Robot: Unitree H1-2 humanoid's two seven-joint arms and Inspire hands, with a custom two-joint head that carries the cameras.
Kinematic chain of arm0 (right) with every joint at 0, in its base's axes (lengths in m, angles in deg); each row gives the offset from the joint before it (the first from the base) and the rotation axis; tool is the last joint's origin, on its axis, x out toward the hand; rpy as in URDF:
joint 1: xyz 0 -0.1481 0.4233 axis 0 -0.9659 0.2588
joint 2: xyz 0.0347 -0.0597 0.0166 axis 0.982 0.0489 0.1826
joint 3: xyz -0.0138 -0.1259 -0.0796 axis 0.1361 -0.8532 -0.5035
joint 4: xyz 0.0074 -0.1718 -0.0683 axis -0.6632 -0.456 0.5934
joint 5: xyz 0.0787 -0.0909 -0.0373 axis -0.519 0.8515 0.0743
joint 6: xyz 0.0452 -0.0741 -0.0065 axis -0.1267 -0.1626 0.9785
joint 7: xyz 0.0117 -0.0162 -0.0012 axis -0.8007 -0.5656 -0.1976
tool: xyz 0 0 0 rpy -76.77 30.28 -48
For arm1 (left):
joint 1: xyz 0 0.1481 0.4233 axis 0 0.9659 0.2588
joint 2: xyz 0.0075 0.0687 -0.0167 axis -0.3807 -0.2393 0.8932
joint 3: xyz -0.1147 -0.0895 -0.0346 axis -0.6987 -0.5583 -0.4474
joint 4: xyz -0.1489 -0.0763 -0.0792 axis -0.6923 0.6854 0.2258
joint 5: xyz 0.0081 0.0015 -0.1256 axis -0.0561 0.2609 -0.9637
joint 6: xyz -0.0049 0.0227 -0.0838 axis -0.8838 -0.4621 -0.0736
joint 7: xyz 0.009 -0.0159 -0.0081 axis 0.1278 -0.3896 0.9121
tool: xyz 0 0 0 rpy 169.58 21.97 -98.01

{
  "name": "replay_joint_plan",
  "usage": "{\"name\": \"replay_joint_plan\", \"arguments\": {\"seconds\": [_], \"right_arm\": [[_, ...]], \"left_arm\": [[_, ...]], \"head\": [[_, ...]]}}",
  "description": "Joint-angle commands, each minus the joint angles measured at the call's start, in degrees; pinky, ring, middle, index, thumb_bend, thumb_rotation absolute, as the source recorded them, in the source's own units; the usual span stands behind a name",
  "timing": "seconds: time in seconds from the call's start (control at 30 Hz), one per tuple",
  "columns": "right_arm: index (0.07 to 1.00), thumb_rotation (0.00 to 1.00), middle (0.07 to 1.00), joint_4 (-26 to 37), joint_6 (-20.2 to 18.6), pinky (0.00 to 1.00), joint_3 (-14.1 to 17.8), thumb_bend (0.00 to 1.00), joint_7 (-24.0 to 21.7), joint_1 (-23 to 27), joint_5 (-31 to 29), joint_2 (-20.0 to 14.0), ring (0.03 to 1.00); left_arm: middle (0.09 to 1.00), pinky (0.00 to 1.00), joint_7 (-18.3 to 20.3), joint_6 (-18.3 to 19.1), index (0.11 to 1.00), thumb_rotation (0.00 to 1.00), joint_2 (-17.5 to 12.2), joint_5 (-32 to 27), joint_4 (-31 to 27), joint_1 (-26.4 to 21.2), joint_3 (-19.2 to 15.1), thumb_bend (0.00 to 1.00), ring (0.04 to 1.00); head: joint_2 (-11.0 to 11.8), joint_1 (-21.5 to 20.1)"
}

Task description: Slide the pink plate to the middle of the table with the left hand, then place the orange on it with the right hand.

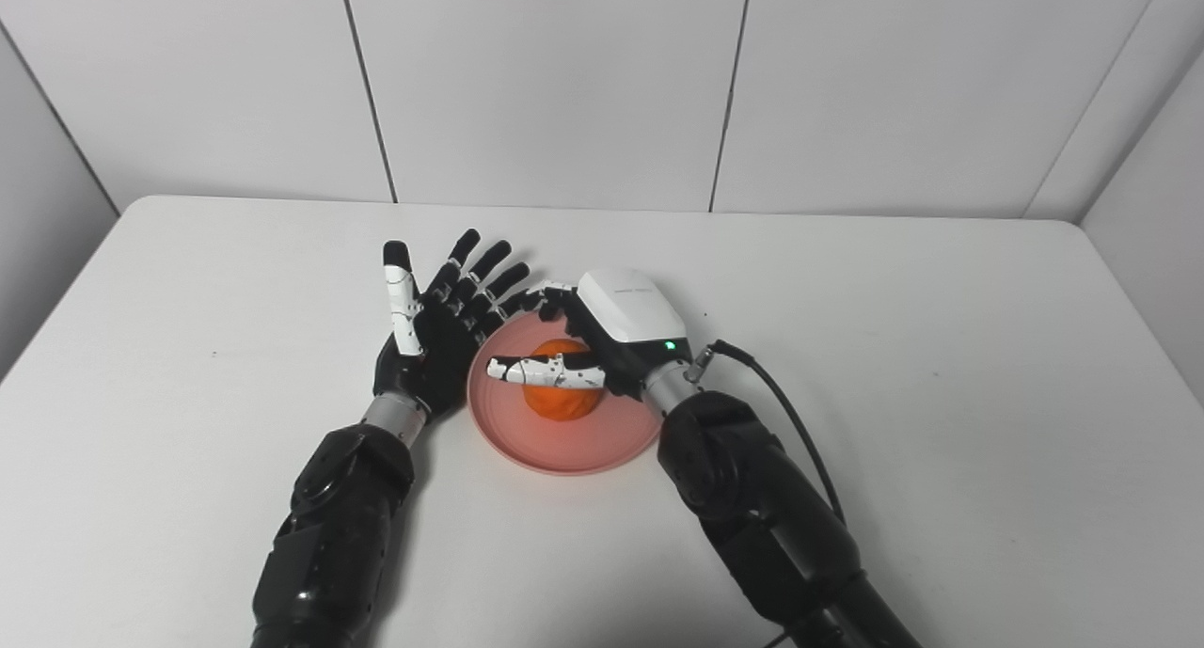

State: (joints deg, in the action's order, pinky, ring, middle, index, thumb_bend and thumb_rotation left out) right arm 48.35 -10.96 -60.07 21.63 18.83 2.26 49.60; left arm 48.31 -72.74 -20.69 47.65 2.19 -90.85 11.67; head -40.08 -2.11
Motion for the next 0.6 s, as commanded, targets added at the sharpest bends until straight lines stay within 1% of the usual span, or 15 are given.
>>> {"name": "replay_joint_plan", "arguments": {"seconds": [0.0, 0.1, 0.17, 0.2, 0.27, 0.33, 0.37, 0.4, 0.43, 0.5, 0.57], "right_arm": [[0.695, 1.00, 0.659, 3.7, 0.9, 0.44, 3.4, 0.82, 2.5, 2.1, -2.3, 0.8, 0.557], [0.700, 1.00, 0.660, 4.4, 1.7, 0.45, 7.4, 0.82, 4.8, 2.0, -5.2, 1.5, 0.570], [0.709, 1.00, 0.711, 4.1, 3.0, 0.58, 10.3, 0.84, 6.3, 1.9, -8.6, 2.3, 0.692], [0.709, 1.00, 0.719, 3.7, 3.6, 0.64, 11.6, 0.85, 7.2, 1.8, -10.4, 2.7, 0.718], [0.701, 1.00, 0.743, 3.4, 4.3, 0.68, 13.4, 0.88, 8.6, 1.5, -12.5, 3.4, 0.750], [0.722, 1.00, 0.730, 3.3, 3.9, 0.74, 15.8, 0.90, 9.8, 1.0, -15.5, 4.6, 0.762], [0.724, 1.00, 0.729, 2.8, 4.9, 0.74, 16.9, 0.91, 10.6, 0.6, -17.4, 5.2, 0.762], [0.740, 1.00, 0.735, 2.0, 6.3, 0.76, 18.0, 0.88, 11.3, 0.3, -19.5, 5.7, 0.770], [0.749, 1.00, 0.738, 1.0, 7.7, 0.72, 18.9, 0.87, 11.9, 0.0, -21.4, 6.0, 0.754], [0.767, 1.00, 0.764, -1.2, 10.9, 0.68, 21.1, 0.85, 12.5, -0.6, -26.0, 7.1, 0.750], [0.774, 1.00, 0.786, -2.9, 13.0, 0.65, 23.0, 0.83, 13.3, -1.1, -29.3, 8.1, 0.754]], "left_arm": [[0.867, 0.77, -2.9, 3.2, 1.000, 0.94, 0.4, 1.6, 2.2, 2.9, -0.1, 0.97, 0.854], [0.880, 0.78, -3.8, 1.7, 1.000, 0.92, 0.7, 2.3, 1.8, 3.0, -0.3, 0.97, 0.880], [0.891, 0.80, -4.3, 0.3, 0.993, 0.90, 1.0, 2.7, 1.8, 2.8, -0.7, 0.99, 0.895], [0.894, 0.80, -4.7, -0.1, 0.987, 0.89, 1.2, 2.8, 1.7, 2.7, -1.0, 0.99, 0.896], [0.891, 0.82, -5.2, -0.7, 0.972, 0.88, 1.4, 3.0, 1.4, 2.4, -1.4, 0.99, 0.892], [0.906, 0.86, -5.2, -2.8, 0.979, 0.88, 1.3, 3.8, 1.9, 1.9, -1.6, 0.98, 0.904], [0.907, 0.86, -5.2, -4.4, 0.980, 0.88, 1.1, 4.4, 2.3, 1.5, -1.7, 0.98, 0.905], [0.914, 0.88, -5.4, -5.9, 0.975, 0.88, 1.0, 5.0, 2.6, 1.2, -1.8, 0.99, 0.911], [0.921, 0.90, -6.0, -7.7, 0.969, 0.88, 0.9, 6.2, 3.0, 0.8, -1.7, 0.99, 0.919], [0.929, 0.91, -7.5, -11.8, 0.955, 0.89, 0.6, 9.1, 3.9, 0.3, -1.6, 0.98, 0.925], [0.938, 0.92, -9.4, -14.9, 0.940, 0.89, 0.5, 11.7, 4.6, -0.1, -1.6, 0.99, 0.934]], "head": [[-0.2, 0.0], [-0.3, -0.1], [-0.3, 0.0], [-0.3, 0.0], [-0.3, 0.0], [-0.3, 0.0], [-0.3, 0.1], [-0.3, 0.1], [-0.3, 0.1], [-0.3, 0.1], [-0.2, 0.2]]}}
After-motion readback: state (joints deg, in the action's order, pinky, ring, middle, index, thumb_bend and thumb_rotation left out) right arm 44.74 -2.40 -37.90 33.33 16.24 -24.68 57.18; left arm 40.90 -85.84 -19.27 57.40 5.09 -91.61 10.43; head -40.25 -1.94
